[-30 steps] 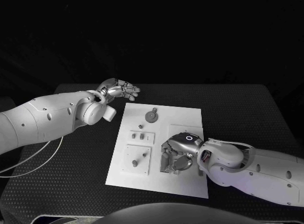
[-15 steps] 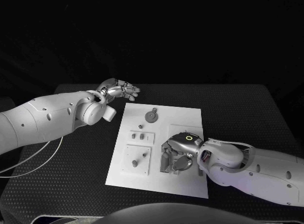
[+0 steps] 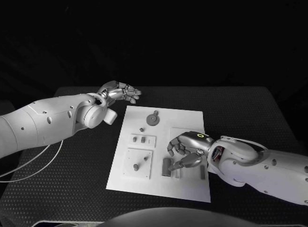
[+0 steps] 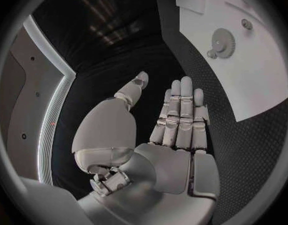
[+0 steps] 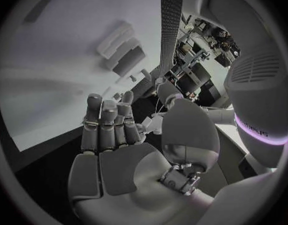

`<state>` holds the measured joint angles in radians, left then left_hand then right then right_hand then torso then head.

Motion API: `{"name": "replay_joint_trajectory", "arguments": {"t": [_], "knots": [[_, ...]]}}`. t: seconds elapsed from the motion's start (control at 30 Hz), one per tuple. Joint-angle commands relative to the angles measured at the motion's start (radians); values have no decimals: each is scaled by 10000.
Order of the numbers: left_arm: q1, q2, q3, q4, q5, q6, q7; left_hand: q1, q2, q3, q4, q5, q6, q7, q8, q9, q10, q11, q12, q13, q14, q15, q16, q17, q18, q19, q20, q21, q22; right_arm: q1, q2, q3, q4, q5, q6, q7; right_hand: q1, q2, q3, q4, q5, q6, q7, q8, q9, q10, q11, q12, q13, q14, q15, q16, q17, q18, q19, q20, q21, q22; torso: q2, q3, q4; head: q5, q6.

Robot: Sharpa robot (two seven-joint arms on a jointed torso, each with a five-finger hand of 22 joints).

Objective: Assemble the parts on the task board

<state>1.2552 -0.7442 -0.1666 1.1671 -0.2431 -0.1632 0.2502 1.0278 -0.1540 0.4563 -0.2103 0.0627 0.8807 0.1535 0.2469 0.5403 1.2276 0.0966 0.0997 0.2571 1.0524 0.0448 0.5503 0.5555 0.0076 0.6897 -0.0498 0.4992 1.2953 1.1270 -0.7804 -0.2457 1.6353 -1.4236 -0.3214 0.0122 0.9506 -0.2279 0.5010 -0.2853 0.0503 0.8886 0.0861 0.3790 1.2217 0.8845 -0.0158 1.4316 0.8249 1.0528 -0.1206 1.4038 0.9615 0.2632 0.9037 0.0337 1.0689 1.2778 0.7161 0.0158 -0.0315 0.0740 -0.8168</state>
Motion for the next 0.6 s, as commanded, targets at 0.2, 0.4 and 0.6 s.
{"name": "replay_joint_trajectory", "arguments": {"t": [0.2,0.4,0.6], "knots": [[5,49,5,6,37,152,79,16,103,-1,45,-20,0,14,52,-11,-53,24,46,-14,30,58,-63,25,-75,55,46,-43,17,618,-661,-9,-150,2199,1851,1012,824,814,2237,226,-23,291,461,-2200,-2655,328,331,3,-122,220,352,-32,-69,-14,189,-30,73,-39,-21,-7,-29,-111,176],[3,96,4,9,34,239,81,22,118,-10,48,-20,24,50,75,-17,134,-62,163,29,35,61,-100,68,-76,44,53,-76,51,790,-989,-10,-426,3056,2516,152,307,853,2881,517,-11,974,370,-2607,-3775,631,288,-254,-283,497,281,-358,-257,-14,351,0,14,-160,-24,-21,-19,-242,310],[-18,85,3,9,33,243,113,20,118,-25,47,-21,27,68,84,-28,285,-142,259,67,56,55,-121,109,-76,57,50,-95,79,1094,-1491,-13,-309,3222,4723,-2074,-678,572,2212,749,-13,1445,249,-2545,-4064,789,171,-324,-299,654,174,-458,-288,-23,467,-2,19,-211,-5,-5,0,-376,361]]}}
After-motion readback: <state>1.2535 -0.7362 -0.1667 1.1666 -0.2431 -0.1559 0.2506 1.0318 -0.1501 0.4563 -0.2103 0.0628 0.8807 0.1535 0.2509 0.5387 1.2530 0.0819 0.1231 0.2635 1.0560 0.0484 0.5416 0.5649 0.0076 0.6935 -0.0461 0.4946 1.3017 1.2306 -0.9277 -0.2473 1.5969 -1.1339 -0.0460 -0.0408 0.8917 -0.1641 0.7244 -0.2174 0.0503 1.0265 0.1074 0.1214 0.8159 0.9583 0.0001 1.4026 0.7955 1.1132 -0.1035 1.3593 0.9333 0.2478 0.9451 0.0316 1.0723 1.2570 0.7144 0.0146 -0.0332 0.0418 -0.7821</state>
